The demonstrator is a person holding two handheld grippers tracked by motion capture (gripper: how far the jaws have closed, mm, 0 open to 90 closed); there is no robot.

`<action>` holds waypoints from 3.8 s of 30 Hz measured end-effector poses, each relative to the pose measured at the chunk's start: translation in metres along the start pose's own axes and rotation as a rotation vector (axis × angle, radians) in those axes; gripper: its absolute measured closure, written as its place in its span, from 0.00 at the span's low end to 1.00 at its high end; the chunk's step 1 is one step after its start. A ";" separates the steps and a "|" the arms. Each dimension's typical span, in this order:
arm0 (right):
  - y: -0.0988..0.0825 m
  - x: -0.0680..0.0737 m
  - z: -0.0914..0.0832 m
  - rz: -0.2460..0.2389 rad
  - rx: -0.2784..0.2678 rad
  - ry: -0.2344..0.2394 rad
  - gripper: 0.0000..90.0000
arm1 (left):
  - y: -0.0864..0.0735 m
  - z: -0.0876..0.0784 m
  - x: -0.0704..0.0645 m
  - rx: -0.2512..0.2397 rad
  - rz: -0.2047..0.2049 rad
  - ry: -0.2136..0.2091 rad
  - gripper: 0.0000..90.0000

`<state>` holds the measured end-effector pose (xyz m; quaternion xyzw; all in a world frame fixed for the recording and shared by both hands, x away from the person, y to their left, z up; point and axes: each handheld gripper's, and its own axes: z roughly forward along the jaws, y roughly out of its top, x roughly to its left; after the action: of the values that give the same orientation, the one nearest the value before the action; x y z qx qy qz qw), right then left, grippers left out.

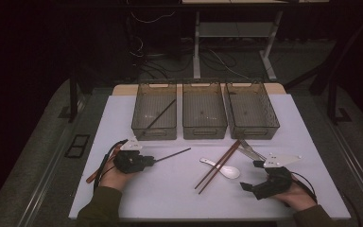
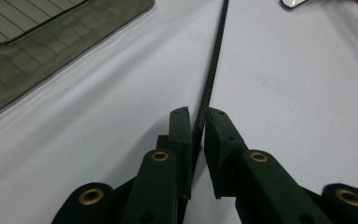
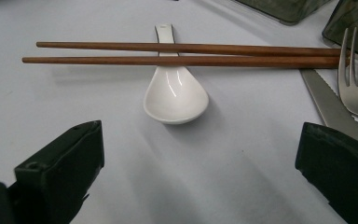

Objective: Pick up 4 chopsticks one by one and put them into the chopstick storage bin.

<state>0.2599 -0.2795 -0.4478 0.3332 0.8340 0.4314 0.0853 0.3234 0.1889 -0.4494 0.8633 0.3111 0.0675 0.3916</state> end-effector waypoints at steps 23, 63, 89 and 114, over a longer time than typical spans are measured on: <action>0.000 0.000 0.000 -0.001 0.003 0.003 0.01 | 0.004 0.001 -0.006 0.041 0.033 -0.031 0.94; 0.000 0.000 0.000 -0.001 0.002 0.003 0.01 | 0.025 -0.024 -0.027 -0.059 0.008 -0.029 0.95; 0.000 -0.001 0.001 0.003 0.007 -0.001 0.01 | 0.057 -0.037 -0.025 -0.148 0.023 0.003 0.95; 0.000 -0.001 0.001 0.004 0.004 -0.001 0.01 | 0.114 -0.031 0.030 -0.127 -0.021 0.142 0.95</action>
<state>0.2612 -0.2801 -0.4486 0.3353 0.8341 0.4298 0.0843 0.3913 0.1691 -0.3506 0.8264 0.3422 0.1443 0.4233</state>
